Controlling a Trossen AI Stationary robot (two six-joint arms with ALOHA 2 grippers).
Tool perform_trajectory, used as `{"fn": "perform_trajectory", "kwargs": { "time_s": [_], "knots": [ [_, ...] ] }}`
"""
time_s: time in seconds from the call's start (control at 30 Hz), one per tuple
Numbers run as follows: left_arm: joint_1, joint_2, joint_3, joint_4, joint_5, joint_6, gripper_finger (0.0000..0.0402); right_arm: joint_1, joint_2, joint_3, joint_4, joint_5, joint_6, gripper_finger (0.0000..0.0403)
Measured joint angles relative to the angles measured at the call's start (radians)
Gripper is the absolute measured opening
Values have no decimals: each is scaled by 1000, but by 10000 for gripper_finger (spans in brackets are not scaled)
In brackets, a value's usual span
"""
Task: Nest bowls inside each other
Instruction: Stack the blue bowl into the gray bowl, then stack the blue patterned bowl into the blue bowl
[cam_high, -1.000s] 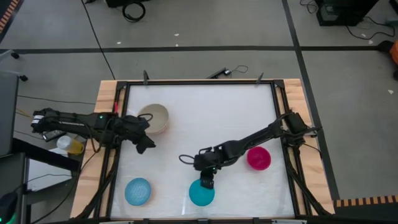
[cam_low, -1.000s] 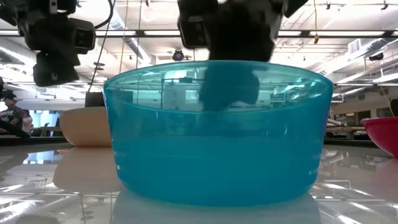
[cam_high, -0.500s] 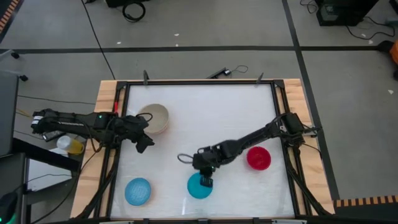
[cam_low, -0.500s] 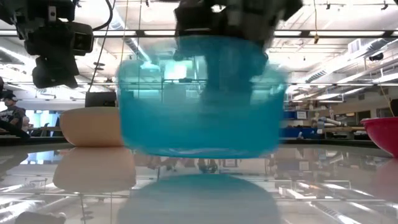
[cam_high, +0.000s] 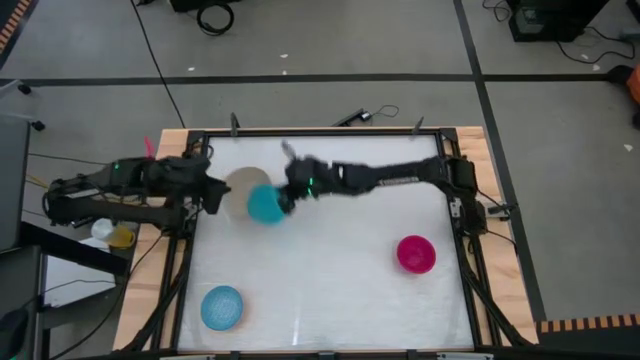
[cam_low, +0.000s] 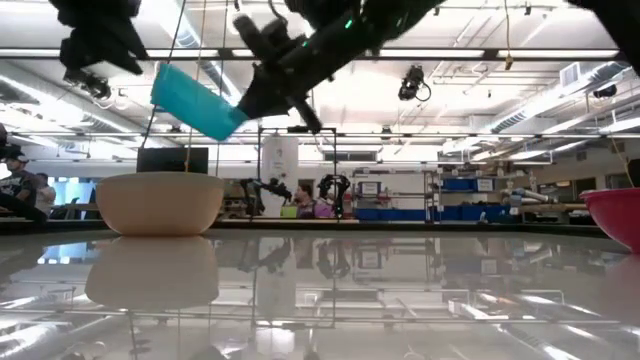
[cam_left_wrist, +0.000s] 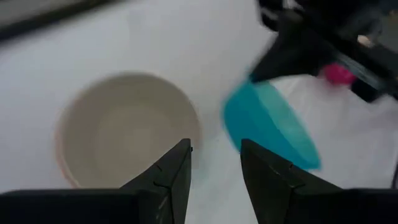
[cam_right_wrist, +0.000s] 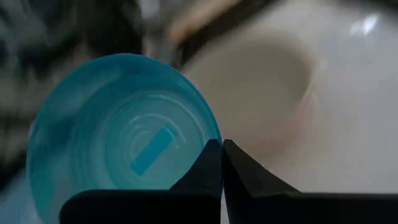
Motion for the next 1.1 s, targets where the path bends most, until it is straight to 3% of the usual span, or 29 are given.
{"fn": "perform_trajectory", "kwargs": {
  "time_s": [0.13,0.37,0.57,0.93,1.1],
  "knots": [
    [18,1,15,-1,-37,8,141,-80,88,111,36,-23,-18,4],
    [30,9,15,-8,-40,-24,141,-113,285,419,-160,-50,-83,5],
    [30,9,15,-31,-40,-71,141,-114,406,582,-249,-53,-52,33],
    [-14,19,13,-98,-3,-171,141,-131,458,614,-293,-106,-16,141],
    [-85,32,-32,-76,143,-201,141,-129,415,614,-347,-36,-38,156]
  ]
}}
